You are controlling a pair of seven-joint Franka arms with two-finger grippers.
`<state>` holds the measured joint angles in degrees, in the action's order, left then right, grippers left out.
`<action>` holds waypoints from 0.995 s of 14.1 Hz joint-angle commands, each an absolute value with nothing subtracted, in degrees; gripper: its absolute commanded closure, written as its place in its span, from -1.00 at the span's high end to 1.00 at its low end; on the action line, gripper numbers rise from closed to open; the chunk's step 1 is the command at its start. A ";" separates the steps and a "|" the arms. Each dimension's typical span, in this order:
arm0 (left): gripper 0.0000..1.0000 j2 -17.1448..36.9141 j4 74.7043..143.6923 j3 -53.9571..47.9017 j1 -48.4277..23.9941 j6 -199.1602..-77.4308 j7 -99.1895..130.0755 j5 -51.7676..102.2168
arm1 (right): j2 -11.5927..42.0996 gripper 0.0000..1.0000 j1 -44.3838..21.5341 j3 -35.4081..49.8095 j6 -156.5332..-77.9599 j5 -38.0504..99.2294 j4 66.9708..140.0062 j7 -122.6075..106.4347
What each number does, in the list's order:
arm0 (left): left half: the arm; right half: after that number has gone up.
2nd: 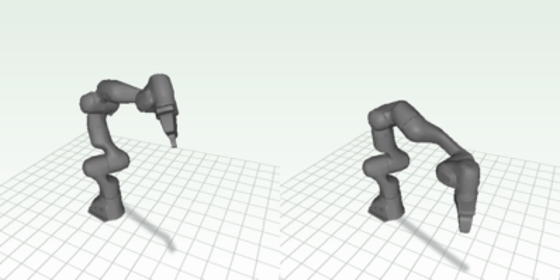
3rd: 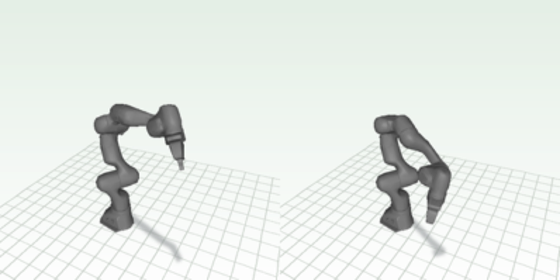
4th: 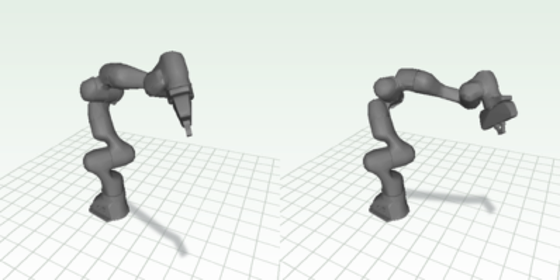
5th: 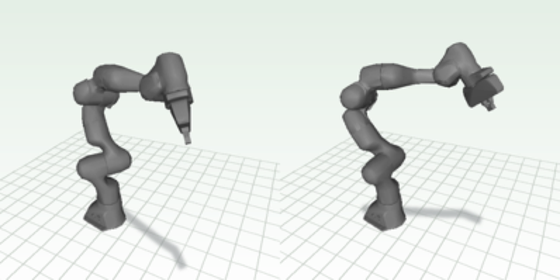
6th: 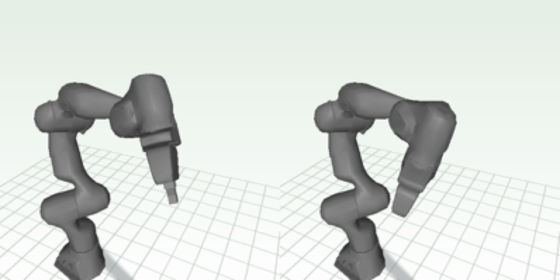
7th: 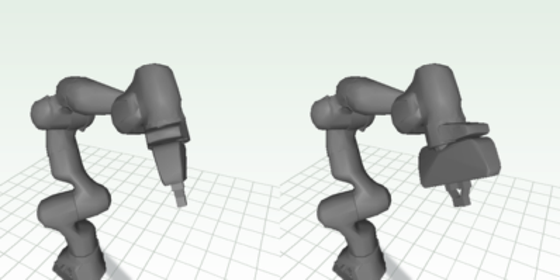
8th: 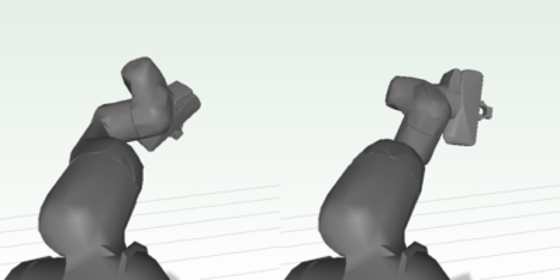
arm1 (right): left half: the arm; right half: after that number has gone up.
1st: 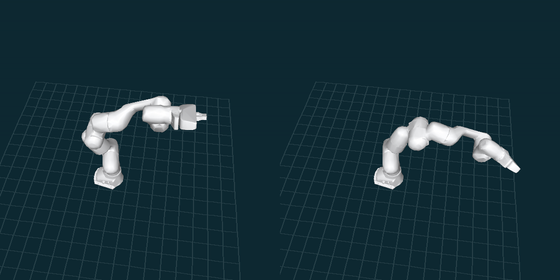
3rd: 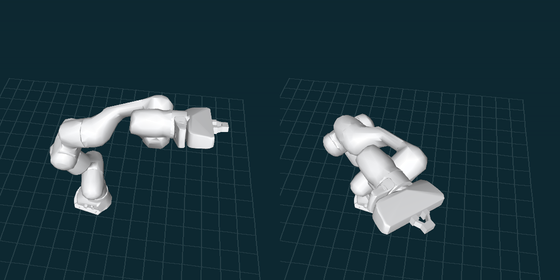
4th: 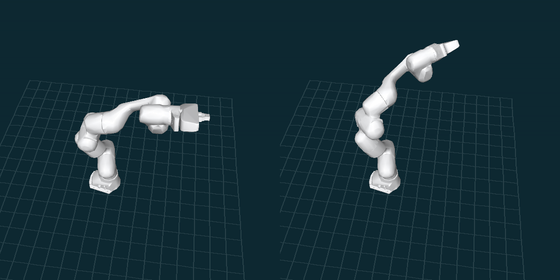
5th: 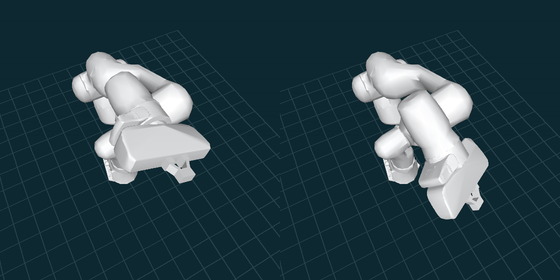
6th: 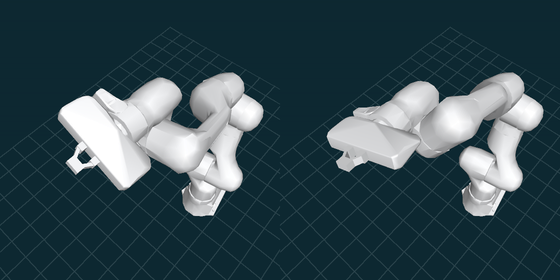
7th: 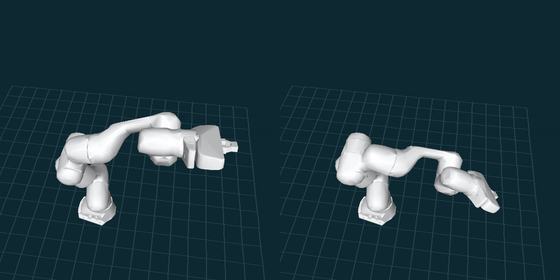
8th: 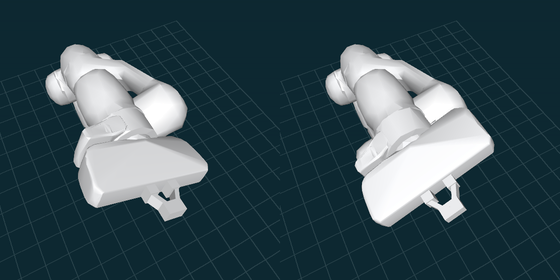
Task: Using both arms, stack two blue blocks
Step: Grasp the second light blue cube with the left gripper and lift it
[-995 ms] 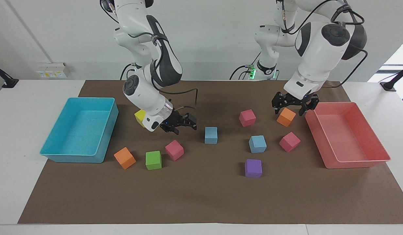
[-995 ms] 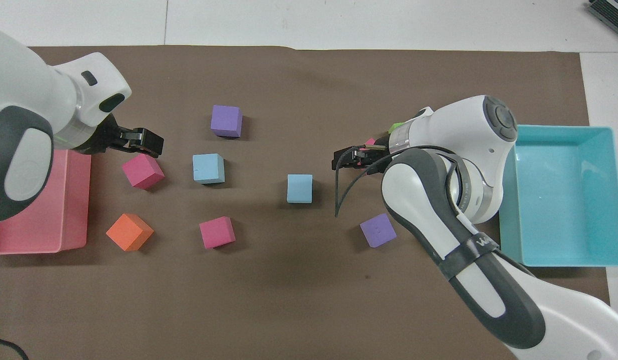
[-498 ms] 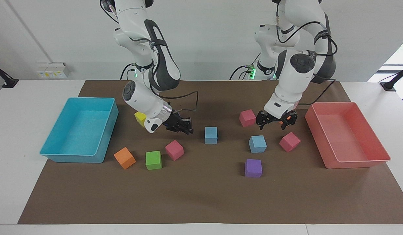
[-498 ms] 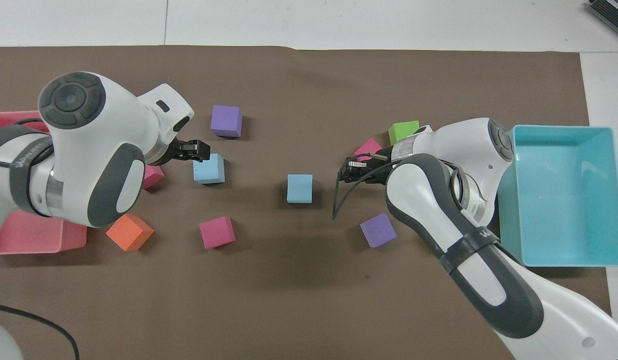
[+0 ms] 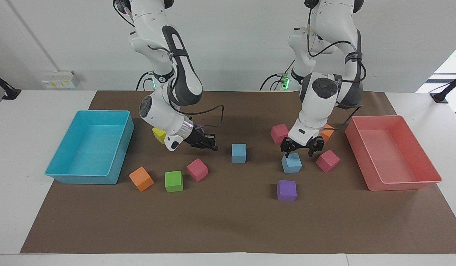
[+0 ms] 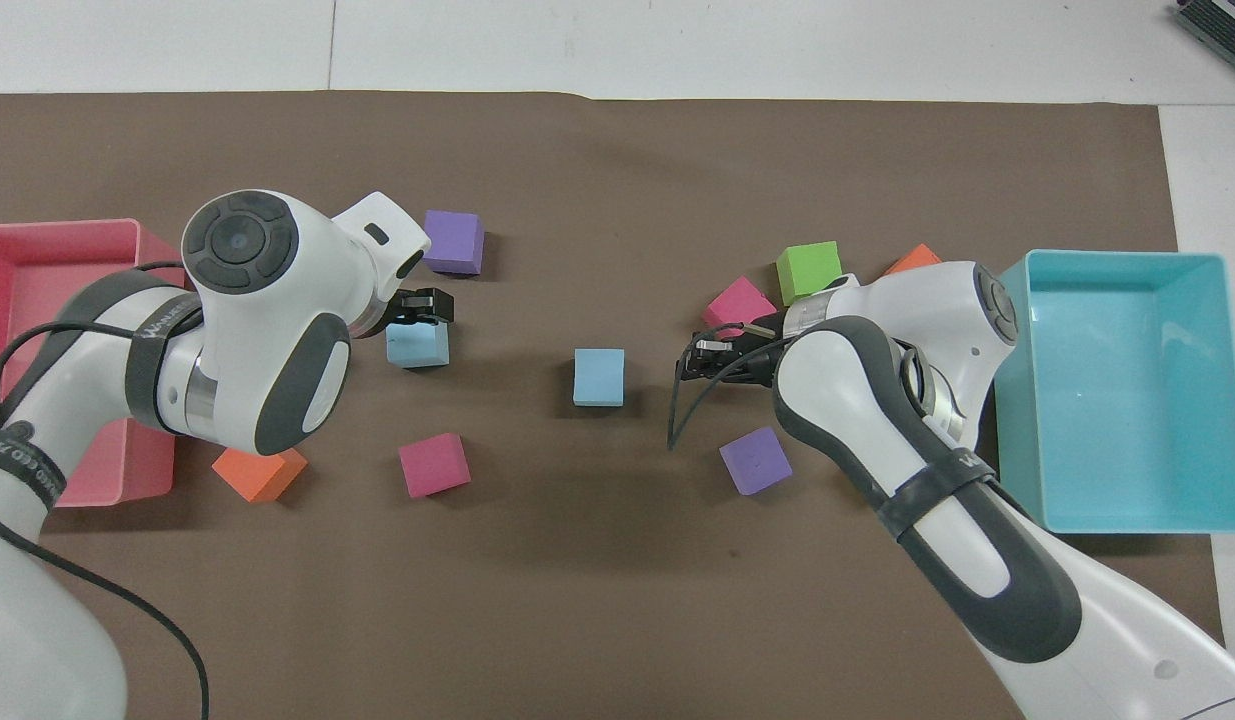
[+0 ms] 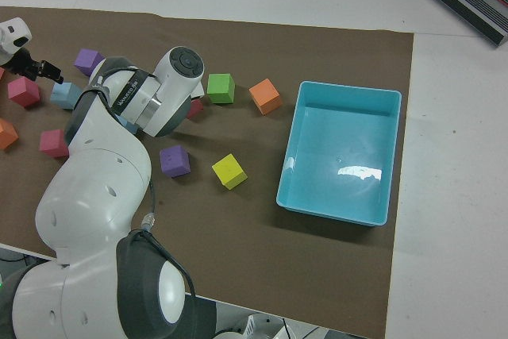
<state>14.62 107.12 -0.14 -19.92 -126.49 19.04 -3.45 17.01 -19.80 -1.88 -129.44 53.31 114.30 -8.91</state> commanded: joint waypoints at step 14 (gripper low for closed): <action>1.00 17.23 112.24 0.62 -21.01 -135.88 23.20 -5.45 | 21.44 -1.00 -18.89 -1.23 -130.78 69.77 116.19 -23.10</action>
